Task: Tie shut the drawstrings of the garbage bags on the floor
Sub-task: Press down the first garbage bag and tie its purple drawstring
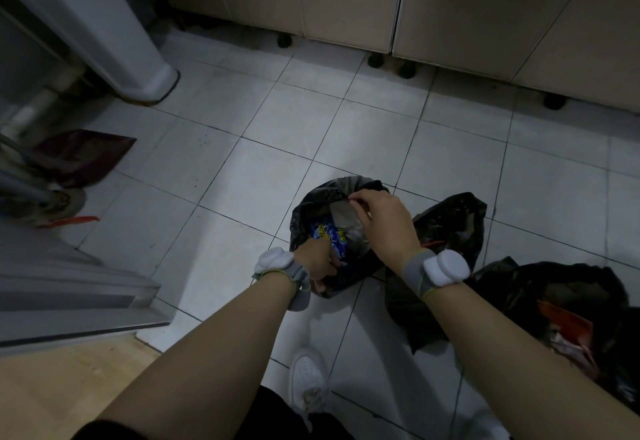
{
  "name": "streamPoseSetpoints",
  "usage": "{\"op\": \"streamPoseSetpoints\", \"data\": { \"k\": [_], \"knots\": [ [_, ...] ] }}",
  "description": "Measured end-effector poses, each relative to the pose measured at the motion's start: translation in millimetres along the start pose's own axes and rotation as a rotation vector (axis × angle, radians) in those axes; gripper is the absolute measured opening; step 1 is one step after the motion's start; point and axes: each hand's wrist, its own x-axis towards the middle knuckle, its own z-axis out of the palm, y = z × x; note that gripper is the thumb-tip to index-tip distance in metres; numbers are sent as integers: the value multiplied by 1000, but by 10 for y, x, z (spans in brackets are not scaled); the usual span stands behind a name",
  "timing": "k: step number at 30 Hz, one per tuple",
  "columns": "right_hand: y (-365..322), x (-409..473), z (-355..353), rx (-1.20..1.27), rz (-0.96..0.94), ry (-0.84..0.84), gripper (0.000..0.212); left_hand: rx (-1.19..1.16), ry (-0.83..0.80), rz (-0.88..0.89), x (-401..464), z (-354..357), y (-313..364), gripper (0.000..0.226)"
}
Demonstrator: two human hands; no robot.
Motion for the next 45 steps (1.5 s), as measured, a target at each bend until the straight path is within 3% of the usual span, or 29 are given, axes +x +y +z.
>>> {"op": "streamPoseSetpoints", "data": {
  "k": [4,8,16,23,29,35,45],
  "knots": [
    [11,17,-19,29,11,-5,19,-66,35,25,-35,-74,45,11],
    [15,35,-21,76,21,-13,19,-129,221,60,-79,-186,89,23],
    [10,87,-53,210,53,27,11,-272,492,174,-209,-289,206,15],
    [-9,114,-64,239,82,38,11,-466,735,226,-232,-369,258,32],
    [-78,135,-49,270,128,23,11,-584,825,298,-231,-410,390,28],
    [-133,177,-83,342,158,46,10,-555,859,364,-290,-474,588,37],
    [-170,156,-322,393,206,130,11,-515,975,368,-290,-533,814,14]
  ]
}}
